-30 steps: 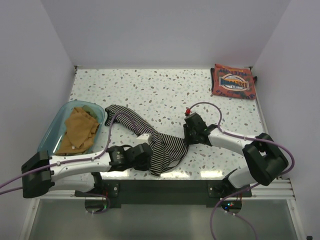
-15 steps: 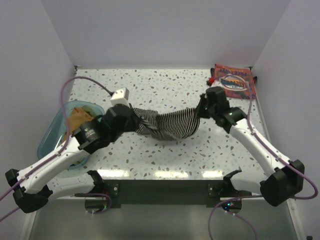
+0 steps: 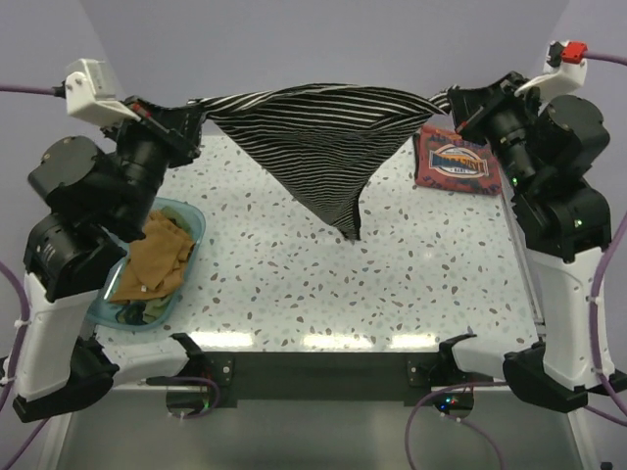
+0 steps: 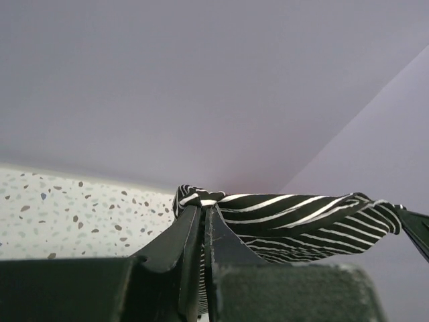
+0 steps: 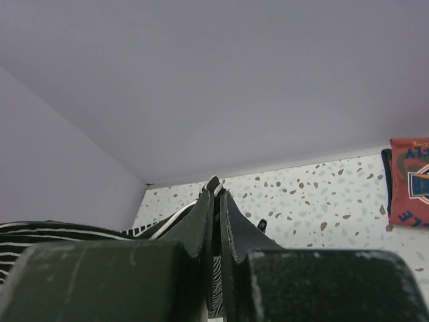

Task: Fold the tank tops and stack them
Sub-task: Flatten the tank top out

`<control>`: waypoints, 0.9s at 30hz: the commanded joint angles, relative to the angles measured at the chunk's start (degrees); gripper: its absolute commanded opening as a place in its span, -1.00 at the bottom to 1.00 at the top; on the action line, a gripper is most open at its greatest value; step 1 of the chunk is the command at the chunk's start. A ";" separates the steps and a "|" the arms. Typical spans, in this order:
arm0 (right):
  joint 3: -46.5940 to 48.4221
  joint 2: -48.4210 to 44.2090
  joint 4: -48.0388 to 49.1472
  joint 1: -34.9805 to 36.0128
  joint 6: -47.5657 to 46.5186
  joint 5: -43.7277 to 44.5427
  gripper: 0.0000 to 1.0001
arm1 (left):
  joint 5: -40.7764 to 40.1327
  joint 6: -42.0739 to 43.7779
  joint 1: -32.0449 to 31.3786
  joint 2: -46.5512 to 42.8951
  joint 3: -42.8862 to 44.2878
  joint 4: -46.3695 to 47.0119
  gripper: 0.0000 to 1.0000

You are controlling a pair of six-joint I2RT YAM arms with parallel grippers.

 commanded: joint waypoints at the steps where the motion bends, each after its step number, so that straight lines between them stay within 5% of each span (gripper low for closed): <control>1: 1.06 -3.63 -5.53 -0.09 -0.92 1.50 -1.00 | 0.23 2.26 0.24 -2.22 -0.28 1.46 -1.00; 13: -7.56 -12.45 -5.01 -0.09 1.64 -2.89 -1.00 | 3.14 -3.02 0.33 -8.21 -9.52 2.51 -1.00; 20: -8.98 1.51 3.33 -0.18 -0.47 -7.54 -1.00 | -0.40 5.31 2.87 2.05 -14.26 15.93 -1.00; 24: -0.83 14.76 10.28 -0.79 -3.36 -7.72 -1.00 | 13.70 10.25 11.38 11.11 -10.42 29.29 -1.00; 27: 14.02 22.16 9.77 -1.67 -4.43 -8.16 -1.00 | 22.69 10.07 17.98 21.65 3.27 30.02 -1.00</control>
